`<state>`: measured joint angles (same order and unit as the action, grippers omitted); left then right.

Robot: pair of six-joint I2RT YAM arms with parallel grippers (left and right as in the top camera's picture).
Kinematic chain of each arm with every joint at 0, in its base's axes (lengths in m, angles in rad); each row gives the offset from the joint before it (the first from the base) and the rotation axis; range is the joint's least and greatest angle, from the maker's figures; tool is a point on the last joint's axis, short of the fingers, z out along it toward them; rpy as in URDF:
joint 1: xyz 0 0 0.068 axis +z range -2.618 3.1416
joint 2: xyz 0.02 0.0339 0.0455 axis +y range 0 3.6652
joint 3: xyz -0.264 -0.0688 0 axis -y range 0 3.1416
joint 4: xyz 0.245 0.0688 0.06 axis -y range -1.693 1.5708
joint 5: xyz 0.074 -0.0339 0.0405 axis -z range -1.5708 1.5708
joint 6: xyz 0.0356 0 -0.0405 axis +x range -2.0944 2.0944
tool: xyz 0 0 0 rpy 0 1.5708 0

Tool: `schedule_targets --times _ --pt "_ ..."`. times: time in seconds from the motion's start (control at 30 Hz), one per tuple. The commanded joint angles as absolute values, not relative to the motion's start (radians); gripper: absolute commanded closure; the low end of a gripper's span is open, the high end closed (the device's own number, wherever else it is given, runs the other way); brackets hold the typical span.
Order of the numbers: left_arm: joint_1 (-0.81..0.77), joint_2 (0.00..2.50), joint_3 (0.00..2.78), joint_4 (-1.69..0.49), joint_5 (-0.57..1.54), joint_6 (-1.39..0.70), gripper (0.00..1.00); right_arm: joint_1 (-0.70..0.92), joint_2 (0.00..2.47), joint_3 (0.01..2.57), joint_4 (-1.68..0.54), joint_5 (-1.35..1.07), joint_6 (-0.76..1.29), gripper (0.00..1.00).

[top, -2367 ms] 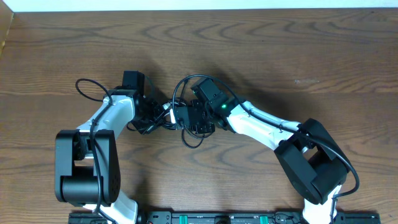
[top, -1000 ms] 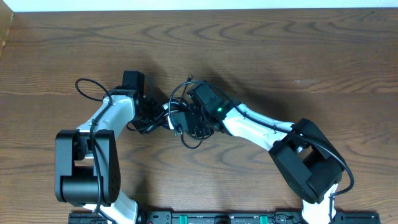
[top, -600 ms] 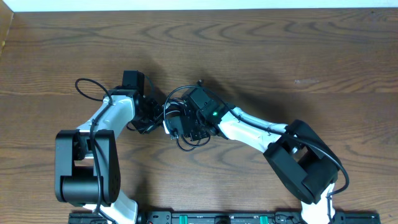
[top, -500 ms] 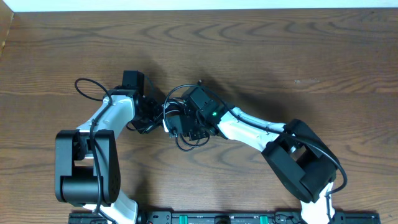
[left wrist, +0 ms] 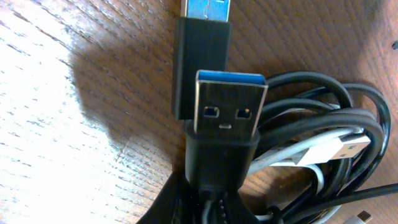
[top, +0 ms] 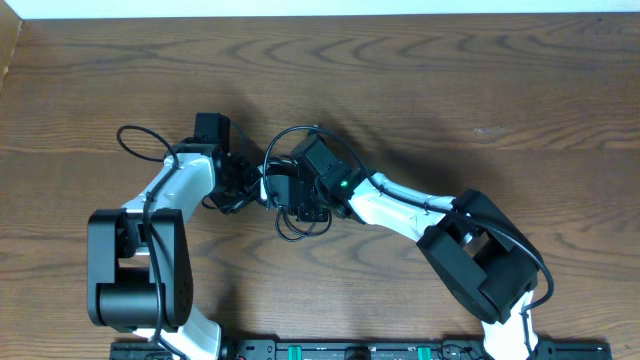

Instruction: Untangle cables

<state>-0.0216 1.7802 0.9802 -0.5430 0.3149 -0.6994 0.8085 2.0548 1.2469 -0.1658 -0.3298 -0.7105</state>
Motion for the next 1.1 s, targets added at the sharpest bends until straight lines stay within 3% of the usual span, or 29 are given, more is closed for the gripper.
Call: schedule_targets --times 0.0,0.07,0.1,0.13,0.3,0.73,0.93,1.07 --pt "-0.023 1.797 0.952 -0.551 0.275 -0.689 0.92 0.823 2.082 1.24 -0.144 -0.351 -0.662 0.71" --pt "-0.023 1.797 0.952 -0.551 0.275 -0.689 0.92 0.823 2.082 1.24 -0.121 -0.351 -0.62 0.73" --pt "-0.023 1.797 0.952 -0.551 0.275 -0.689 0.92 0.821 2.082 1.24 -0.11 -0.351 -0.602 0.92" --pt "-0.023 1.797 0.952 -0.551 0.275 -0.689 0.92 0.819 2.082 1.24 -0.099 -0.351 -0.587 0.99" --pt "-0.023 1.797 0.952 -0.551 0.275 -0.688 0.92 0.789 2.082 1.24 -0.067 -0.429 -0.459 0.99" --pt "-0.023 1.797 0.952 -0.551 0.256 -0.682 0.92 0.607 2.004 1.243 -0.044 -0.953 -0.171 0.99" --pt "-0.023 1.797 0.952 -0.551 0.249 -0.682 0.92 0.564 1.913 1.243 -0.047 -0.981 -0.172 0.99" --pt "-0.023 1.797 0.952 -0.551 0.249 -0.682 0.92 0.572 1.851 1.243 -0.125 -0.85 -0.235 0.99"
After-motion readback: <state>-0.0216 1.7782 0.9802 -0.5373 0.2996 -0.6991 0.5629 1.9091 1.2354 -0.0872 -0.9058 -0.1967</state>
